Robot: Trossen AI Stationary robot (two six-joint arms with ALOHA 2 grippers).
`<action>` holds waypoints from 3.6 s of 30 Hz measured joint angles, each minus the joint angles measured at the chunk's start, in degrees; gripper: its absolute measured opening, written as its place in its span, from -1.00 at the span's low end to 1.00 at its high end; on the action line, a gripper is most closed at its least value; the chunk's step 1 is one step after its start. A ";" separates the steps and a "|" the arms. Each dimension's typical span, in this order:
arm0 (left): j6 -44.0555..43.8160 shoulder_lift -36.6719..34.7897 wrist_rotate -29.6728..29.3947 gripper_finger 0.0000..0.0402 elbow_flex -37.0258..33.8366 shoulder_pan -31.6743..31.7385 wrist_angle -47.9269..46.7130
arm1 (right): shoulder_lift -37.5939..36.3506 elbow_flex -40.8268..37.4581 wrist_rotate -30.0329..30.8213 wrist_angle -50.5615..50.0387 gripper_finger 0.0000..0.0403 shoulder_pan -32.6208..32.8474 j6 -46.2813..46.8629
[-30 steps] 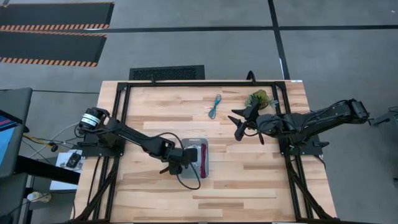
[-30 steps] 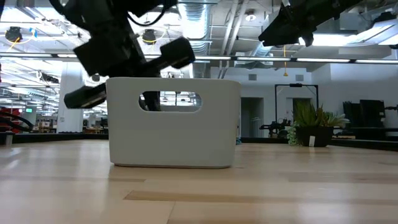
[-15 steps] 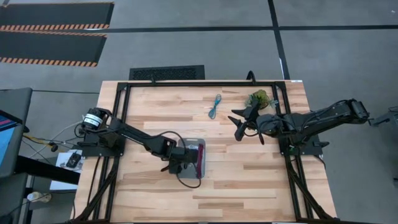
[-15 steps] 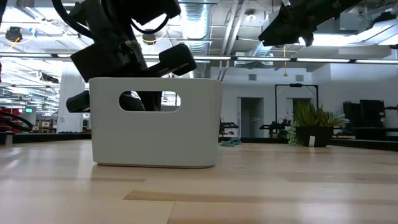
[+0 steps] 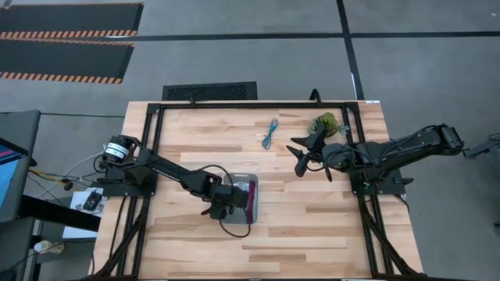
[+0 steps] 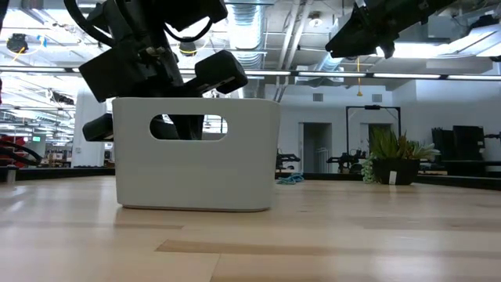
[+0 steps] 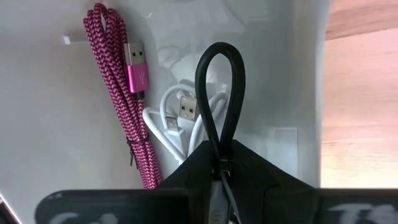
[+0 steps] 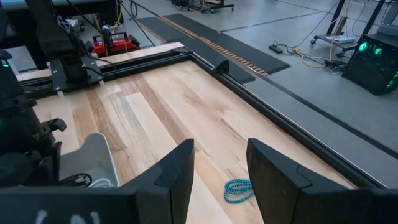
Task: Pick and place USB-C Cables
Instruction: Put the black charger cable into the gray bin, then put the blue charger cable into the gray bin
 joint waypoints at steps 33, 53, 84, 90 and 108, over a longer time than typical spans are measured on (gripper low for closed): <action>-32.93 -1.15 -12.08 -0.11 18.26 -0.15 -13.67 | 0.00 0.00 -1.55 -0.05 -0.15 -0.02 8.33; -80.66 -35.32 2.72 -0.11 15.34 9.49 -17.32 | 11.02 3.62 -7.38 0.68 -0.16 -17.16 19.71; -109.44 -53.43 -18.43 -0.11 -13.55 10.60 -4.38 | 54.01 34.69 -27.36 -25.28 -0.16 -32.61 32.00; -109.39 -53.46 -18.65 -0.11 -13.57 10.60 -3.53 | 58.86 39.32 -28.12 -30.01 -0.16 -33.01 32.01; -109.33 -53.46 -18.54 -0.11 -13.57 10.60 -2.97 | 61.37 41.83 -31.91 -36.27 -0.90 -34.07 29.36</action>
